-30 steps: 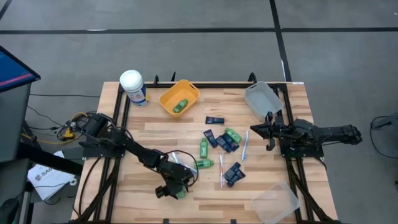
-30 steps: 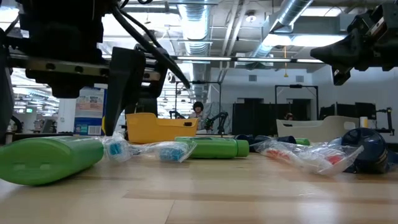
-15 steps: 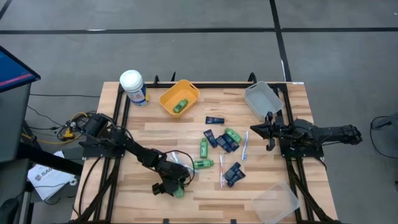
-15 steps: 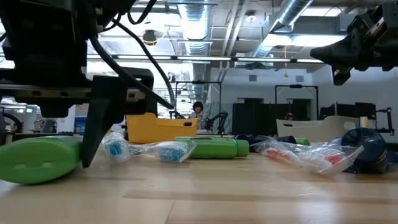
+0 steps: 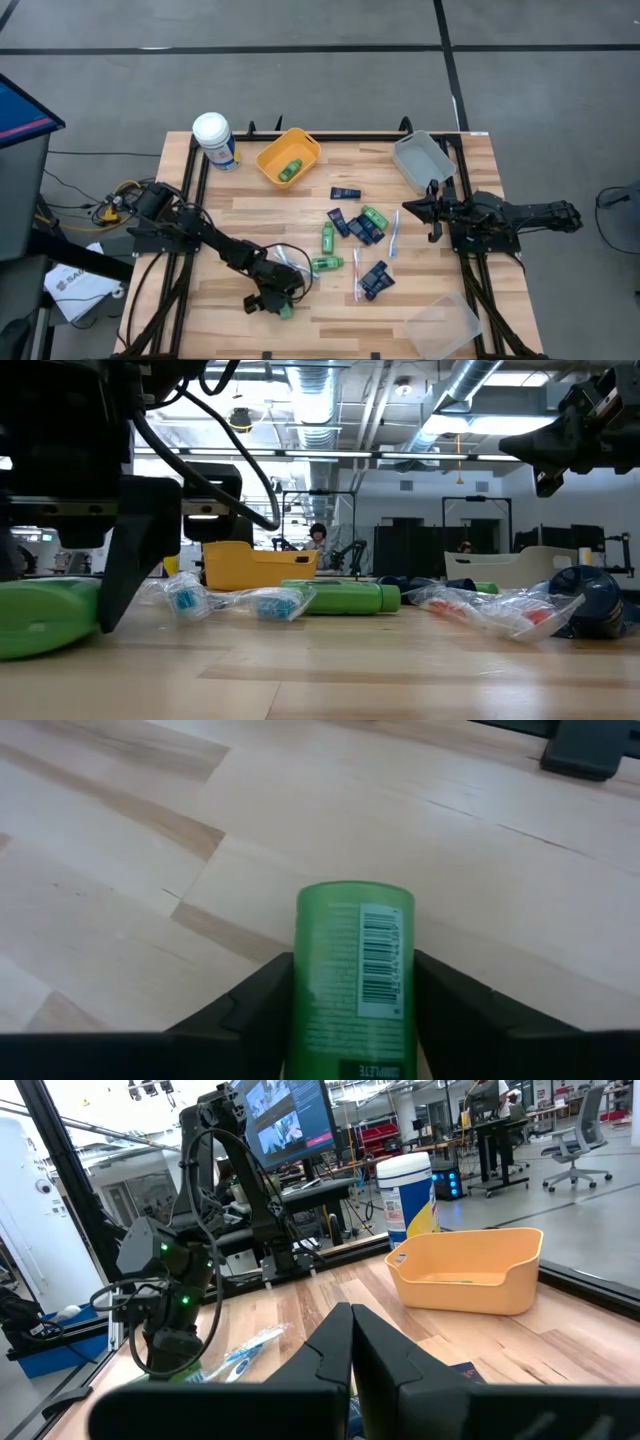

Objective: Pick & Place Travel size toiletries
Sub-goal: Put the green shampoo into the yellow bin

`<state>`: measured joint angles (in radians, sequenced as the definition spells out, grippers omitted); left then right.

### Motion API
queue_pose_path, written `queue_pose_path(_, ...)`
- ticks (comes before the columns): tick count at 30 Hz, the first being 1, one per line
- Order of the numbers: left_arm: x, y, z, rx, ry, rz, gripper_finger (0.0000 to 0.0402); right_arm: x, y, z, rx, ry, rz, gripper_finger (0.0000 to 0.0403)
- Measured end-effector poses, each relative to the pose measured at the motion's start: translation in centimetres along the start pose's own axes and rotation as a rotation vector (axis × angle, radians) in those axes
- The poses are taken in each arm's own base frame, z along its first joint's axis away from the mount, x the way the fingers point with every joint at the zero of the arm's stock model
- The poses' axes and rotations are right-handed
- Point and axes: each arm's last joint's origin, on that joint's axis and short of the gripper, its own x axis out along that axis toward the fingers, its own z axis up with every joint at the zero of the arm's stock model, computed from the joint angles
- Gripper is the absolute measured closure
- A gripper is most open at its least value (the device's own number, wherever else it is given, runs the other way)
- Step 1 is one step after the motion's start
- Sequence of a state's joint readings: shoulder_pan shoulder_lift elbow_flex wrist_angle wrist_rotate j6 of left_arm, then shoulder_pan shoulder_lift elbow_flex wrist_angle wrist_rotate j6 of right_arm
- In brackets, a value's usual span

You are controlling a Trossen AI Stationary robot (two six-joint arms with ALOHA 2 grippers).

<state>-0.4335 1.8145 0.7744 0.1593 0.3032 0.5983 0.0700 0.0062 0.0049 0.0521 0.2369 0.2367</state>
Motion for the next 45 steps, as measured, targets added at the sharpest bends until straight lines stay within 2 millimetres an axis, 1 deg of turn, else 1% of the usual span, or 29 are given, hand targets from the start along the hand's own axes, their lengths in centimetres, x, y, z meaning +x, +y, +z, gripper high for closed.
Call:
queue_pose_path(3, 0.0, 0.1, 0.0, 0.001, 0.001, 0.009, 0.0239, 0.0, 0.0, 0.0, 0.0, -0.001, 0.0, 0.0403)
queue_pose_path(6, -0.3, 0.1, 0.2, 0.003, 0.008, 0.031, 0.0238, 0.0, 0.0, 0.0, 0.0, 0.0, 0.0, 0.0403)
queue_pose_path(10, -1.8, 0.7, 1.2, -0.01, 0.01, 0.157, 0.0237, 0.0, 0.0, 0.0, 0.0, 0.0, 0.0, 0.0403)
queue_pose_path(14, -4.1, 1.6, 2.3, -0.073, -0.01, 0.304, 0.024, 0.0, 0.0, 0.0, 0.0, 0.0, 0.0, 0.0403)
queue_pose_path(17, -6.4, 2.7, 2.9, -0.171, -0.041, 0.438, 0.0238, 0.0, 0.0, 0.0, 0.0, 0.0, 0.0, 0.0403)
queue_pose_path(20, -8.9, 4.1, 2.8, -0.276, -0.05, 0.609, 0.0238, 0.0, 0.0, 0.0, 0.0, 0.0, 0.001, 0.0403)
queue_pose_path(22, -10.8, 5.2, 2.4, -0.333, -0.043, 0.735, 0.0238, 0.0, 0.0, 0.0, 0.0, 0.0, 0.001, 0.0403)
queue_pose_path(25, -13.7, 7.1, 1.1, -0.429, -0.024, 0.936, 0.0237, 0.0, 0.0, 0.0, 0.0, 0.0, 0.0, 0.0403)
queue_pose_path(28, -16.6, 8.9, -0.9, -0.532, 0.004, 1.12, 0.0233, 0.0, 0.0, 0.0, 0.0, 0.0, 0.0, 0.0403)
queue_pose_path(32, -19.9, 11.0, -4.7, -0.711, 0.032, 1.285, 0.0233, 0.0, 0.0, 0.0, 0.0, 0.0, 0.0, 0.0403)
queue_pose_path(36, -22.7, 12.1, -8.1, -0.846, 0.063, 1.411, 0.0233, 0.0, 0.0, 0.0, 0.0, 0.0, 0.0, 0.0403)
queue_pose_path(39, -24.5, 12.4, -10.2, -0.904, 0.093, 1.48, 0.0233, 0.0, 0.0, 0.0, 0.0, 0.0, 0.0, 0.0403)
queue_pose_path(41, -25.3, 12.5, -11.1, -0.955, 0.085, 1.516, 0.0233, 0.0, 0.0, 0.0, 0.0, 0.0, 0.001, 0.0403)
queue_pose_path(43, -25.8, 12.5, -11.9, -0.997, 0.057, 1.522, 0.0233, 0.0, 0.0, 0.0, 0.0, 0.0, 0.0, 0.0403)
queue_pose_path(45, -25.6, 12.6, -12.5, -1.026, 0.044, 1.503, 0.0233, 0.0, 0.0, 0.0, 0.0, 0.0, 0.0, 0.0403)
